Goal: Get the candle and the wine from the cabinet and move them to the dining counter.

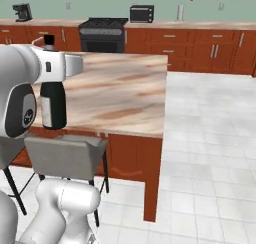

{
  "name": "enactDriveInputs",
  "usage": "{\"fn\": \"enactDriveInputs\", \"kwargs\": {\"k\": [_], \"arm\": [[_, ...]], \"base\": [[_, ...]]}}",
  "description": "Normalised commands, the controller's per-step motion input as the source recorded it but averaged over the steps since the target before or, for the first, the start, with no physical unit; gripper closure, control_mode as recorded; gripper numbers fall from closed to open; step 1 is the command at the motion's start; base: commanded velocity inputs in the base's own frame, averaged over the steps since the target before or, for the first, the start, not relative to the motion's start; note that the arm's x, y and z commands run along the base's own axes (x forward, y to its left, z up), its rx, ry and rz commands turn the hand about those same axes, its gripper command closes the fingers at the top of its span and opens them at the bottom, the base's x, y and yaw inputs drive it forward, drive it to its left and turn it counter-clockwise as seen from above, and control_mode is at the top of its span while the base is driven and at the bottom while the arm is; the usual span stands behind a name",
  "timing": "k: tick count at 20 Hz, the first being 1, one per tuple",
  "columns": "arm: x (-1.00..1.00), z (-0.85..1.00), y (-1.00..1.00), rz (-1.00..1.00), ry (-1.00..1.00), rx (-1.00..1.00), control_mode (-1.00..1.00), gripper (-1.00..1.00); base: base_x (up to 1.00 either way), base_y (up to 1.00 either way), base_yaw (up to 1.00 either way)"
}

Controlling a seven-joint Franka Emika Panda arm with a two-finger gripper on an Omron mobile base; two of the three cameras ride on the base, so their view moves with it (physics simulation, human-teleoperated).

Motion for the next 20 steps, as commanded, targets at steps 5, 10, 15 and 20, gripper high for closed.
{"fn": "enactDriveInputs", "kwargs": {"k": [5, 10, 15, 20], "arm": [[0.00, 0.00, 0.00, 0.00, 0.00, 0.00, 1.00, 1.00], [0.00, 0.00, 0.00, 0.00, 0.00, 0.00, 1.00, 1.00], [0.00, 0.00, 0.00, 0.00, 0.00, 0.00, 1.00, 1.00], [0.00, 0.00, 0.00, 0.00, 0.00, 0.00, 1.00, 1.00]], "base": [[0.15, 1.00, -0.01], [0.45, 1.00, 0.02], [0.94, 0.91, 0.03], [0.77, 0.43, 0.00]]}}
